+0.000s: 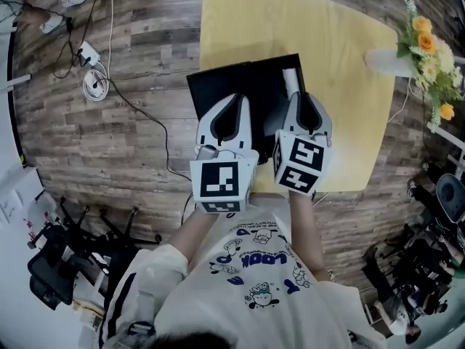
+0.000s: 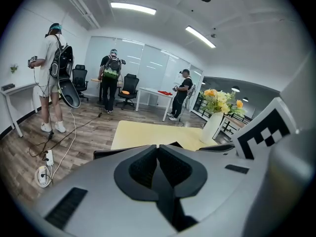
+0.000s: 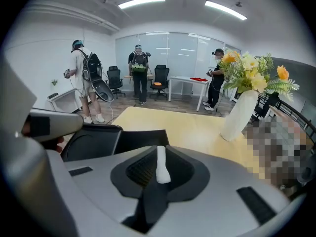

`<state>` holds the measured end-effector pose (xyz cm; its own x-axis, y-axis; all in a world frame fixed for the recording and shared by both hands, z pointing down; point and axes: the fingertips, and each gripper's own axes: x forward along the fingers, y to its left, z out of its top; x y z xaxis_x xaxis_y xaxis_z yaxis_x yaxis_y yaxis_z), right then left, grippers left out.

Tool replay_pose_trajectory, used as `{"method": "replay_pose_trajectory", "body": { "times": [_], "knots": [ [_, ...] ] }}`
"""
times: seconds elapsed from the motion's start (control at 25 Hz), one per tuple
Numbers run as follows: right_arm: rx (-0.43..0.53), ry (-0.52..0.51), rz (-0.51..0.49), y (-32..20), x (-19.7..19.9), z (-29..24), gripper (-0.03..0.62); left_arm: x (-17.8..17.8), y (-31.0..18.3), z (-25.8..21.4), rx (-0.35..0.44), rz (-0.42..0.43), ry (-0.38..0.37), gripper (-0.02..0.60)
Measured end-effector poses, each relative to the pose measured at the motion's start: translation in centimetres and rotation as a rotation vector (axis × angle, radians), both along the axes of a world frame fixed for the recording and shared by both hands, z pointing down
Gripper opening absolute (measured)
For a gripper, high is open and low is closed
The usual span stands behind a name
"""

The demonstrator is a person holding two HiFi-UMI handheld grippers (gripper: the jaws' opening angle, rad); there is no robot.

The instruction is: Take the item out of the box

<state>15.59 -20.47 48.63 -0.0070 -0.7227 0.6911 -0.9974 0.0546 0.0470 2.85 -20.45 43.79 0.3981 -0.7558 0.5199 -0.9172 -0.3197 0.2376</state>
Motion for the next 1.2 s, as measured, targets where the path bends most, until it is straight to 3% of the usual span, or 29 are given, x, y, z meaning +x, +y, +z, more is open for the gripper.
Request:
{"method": "replay_pose_trajectory", "body": {
  "times": [0.12,0.2,0.8,1.2],
  "knots": [
    [-0.030,0.019,-0.012,-0.4,-0.1,0.9,0.050,-0.3,-0.3,0.4,-0.009,-0.013,0.008,0.029],
    [-0.054,0.026,-0.025,-0.6,-0.3,1.5,0.119,-0.6,-0.5,0.8,-0.020,-0.022,0.012,0.029],
    [-0.259,0.081,-0.044,-0.8,-0.4,6.0,0.158,-0.7,-0.2,2.7,-0.084,-0.031,0.048,0.029],
    [-0.331,0.196,-0.044,-0.6,-0.7,7.1,0.161,-2.3,-0.4,2.9,-0.105,-0.067,0.068,0.029]
  ]
}}
